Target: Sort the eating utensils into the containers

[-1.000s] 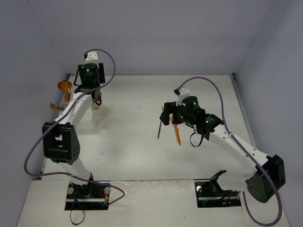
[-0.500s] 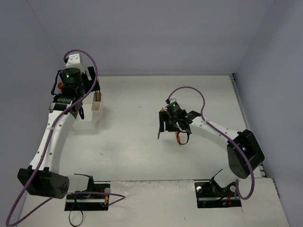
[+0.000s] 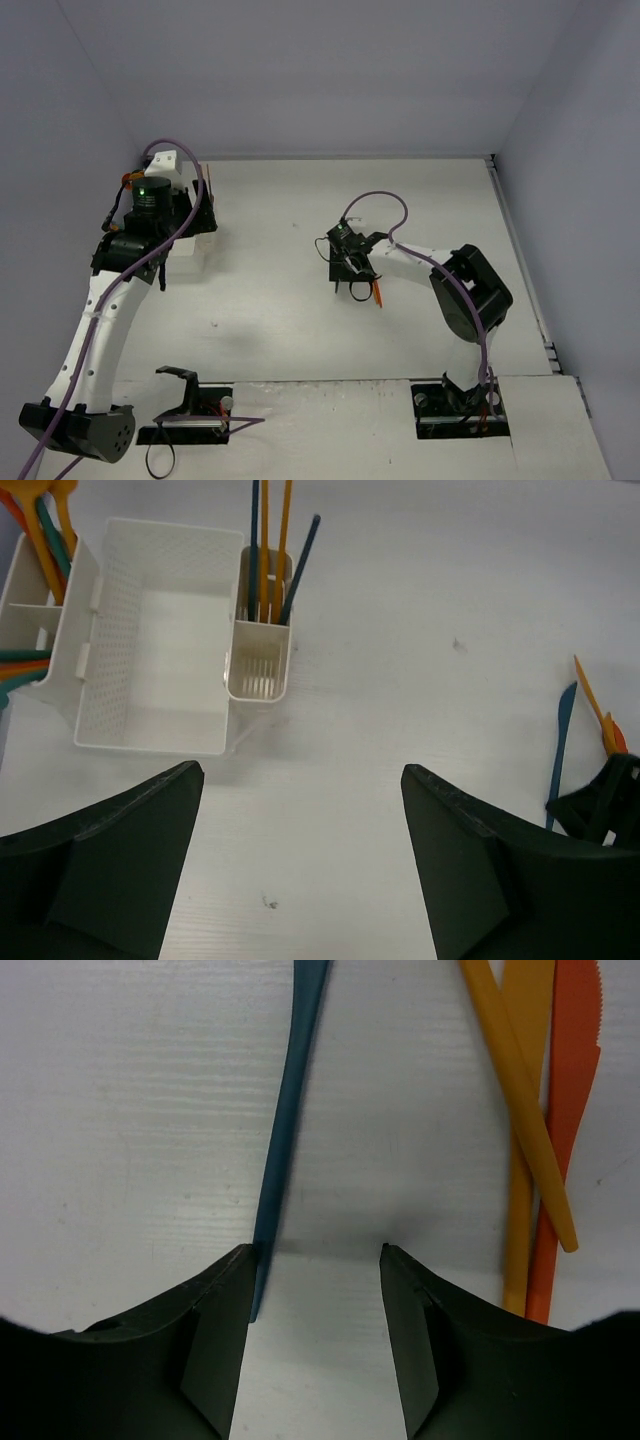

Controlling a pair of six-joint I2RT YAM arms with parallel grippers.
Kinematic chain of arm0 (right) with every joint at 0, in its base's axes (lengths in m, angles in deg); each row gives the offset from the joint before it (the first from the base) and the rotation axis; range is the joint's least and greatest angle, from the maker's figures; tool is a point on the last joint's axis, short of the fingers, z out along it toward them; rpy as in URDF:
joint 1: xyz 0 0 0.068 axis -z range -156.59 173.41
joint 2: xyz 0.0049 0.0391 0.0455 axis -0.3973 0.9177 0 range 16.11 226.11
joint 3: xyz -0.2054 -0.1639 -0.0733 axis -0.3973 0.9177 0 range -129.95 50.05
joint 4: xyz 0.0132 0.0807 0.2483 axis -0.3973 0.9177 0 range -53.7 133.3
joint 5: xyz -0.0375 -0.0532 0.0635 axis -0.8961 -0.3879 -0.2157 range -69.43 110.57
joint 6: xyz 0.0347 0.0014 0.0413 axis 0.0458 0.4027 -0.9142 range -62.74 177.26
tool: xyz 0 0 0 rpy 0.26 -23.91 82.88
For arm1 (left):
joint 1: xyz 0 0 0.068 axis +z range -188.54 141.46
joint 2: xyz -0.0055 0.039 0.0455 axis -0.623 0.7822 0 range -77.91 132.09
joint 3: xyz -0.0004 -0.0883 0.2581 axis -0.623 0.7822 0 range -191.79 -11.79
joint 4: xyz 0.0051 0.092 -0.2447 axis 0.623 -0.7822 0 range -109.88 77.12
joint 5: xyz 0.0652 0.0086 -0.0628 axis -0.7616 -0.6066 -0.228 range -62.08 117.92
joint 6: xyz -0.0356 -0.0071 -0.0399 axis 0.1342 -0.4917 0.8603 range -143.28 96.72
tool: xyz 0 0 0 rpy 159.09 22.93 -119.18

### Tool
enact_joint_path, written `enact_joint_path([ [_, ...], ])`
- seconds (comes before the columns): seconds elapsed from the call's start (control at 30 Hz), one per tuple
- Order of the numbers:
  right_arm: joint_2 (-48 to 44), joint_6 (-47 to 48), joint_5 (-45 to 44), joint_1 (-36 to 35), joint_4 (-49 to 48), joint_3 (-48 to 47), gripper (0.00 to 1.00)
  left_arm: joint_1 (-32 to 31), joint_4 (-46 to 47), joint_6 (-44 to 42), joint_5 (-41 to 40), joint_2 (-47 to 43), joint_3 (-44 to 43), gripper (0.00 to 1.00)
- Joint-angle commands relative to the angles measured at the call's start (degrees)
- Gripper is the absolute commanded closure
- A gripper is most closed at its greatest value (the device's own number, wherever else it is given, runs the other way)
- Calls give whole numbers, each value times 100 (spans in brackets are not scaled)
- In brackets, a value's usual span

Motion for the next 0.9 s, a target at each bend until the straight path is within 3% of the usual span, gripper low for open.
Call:
enact_joint_path([
  [0.0, 225, -340, -549, -94, -8, -340, 56, -134, -161, 144, 200, -232, 9, 22],
  [0.17, 447, -387, -681, -174, 3, -400, 69, -261, -213, 190, 274, -256, 12, 22],
  [0.37, 662, -146, -527, -383, -14, -627, 100, -473, -205, 283, 483, -204, -98, 22],
  [0.53, 90, 593, -386, -742, -380, -795, 100, -494, -196, 296, 1130, -133, -187, 22],
  [0.7, -1044, 1350, 566, -1030, -1384, -323, 100, -494, -199, 262, 1810, -30, -378, 22],
  [0.87, -1876, 2130, 1111, -1365, -1559, -340, 100, -485, -205, 287, 2613, 117, -611, 22],
])
